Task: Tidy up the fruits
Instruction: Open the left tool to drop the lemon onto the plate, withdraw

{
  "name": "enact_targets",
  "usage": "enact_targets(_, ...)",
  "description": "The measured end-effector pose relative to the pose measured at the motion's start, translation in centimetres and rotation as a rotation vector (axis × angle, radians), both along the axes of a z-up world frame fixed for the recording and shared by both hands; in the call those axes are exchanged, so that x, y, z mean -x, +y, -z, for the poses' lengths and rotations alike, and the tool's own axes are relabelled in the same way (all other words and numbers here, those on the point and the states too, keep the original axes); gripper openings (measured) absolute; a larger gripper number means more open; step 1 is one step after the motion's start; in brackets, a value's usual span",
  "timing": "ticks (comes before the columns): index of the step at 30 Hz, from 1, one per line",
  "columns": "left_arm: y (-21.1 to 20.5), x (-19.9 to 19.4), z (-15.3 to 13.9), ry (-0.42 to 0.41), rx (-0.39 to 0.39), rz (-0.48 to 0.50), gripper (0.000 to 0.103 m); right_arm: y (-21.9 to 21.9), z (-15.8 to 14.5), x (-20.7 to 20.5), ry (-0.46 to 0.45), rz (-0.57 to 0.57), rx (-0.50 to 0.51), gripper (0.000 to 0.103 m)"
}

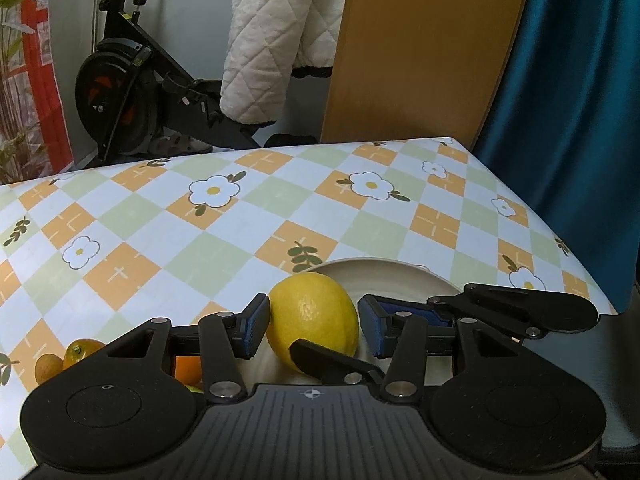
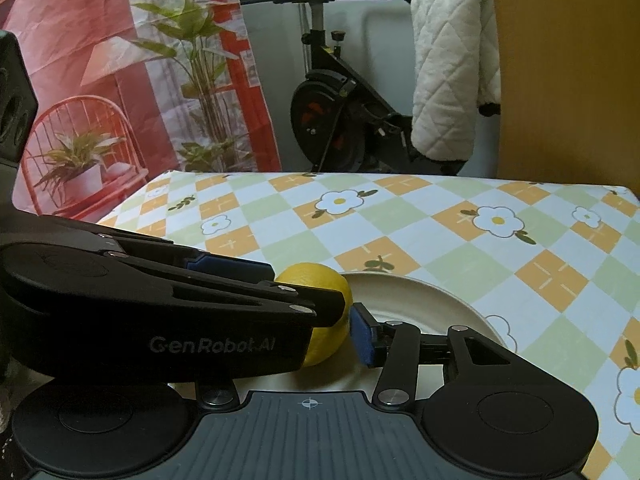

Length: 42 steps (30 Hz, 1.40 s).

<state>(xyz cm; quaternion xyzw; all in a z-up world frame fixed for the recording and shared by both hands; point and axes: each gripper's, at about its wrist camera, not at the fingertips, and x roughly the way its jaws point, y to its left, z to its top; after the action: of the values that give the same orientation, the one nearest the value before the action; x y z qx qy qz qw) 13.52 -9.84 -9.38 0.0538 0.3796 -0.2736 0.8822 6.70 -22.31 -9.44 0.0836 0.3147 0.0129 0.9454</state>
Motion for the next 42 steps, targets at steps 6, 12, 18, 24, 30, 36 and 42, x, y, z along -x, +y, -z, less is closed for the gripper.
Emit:
enact_targets(6,0.9,0.5,-0.9,-0.022,-0.001,-0.031,0.054,-0.2,-0.5,1.0,0.000,0.040,0.009,0.049)
enact_targets(12,1.9,1.9,-2.3,-0.058,-0.008,-0.042,0.054,0.3,-1.5,2.5,0.000,0.051,0.020,0.051)
enact_targets(18,3.4,3.7,-3.6,-0.091,-0.011,-0.052,0.055,1.7,-2.7,4.3,-0.012,0.052,0.017,0.060)
enact_targets(24,5.5,5.6,-4.3,-0.115,-0.005,-0.093,0.055,3.2,-3.6,5.6,-0.031,0.035,0.020,0.069)
enact_targets(30,7.3,7.5,-4.5,-0.151,-0.016,-0.138,0.055,5.0,-4.5,6.8,-0.065,0.014,0.019,0.070)
enact_targets(36,9.3,8.9,-4.9,-0.161,0.008,-0.183,0.055,6.4,-4.7,7.5,-0.075,0.000,0.016,0.078)
enact_targets(42,10.8,10.0,-5.4,-0.178,0.028,-0.229,0.056,7.0,-4.9,8.3,-0.076,0.006,0.024,0.085)
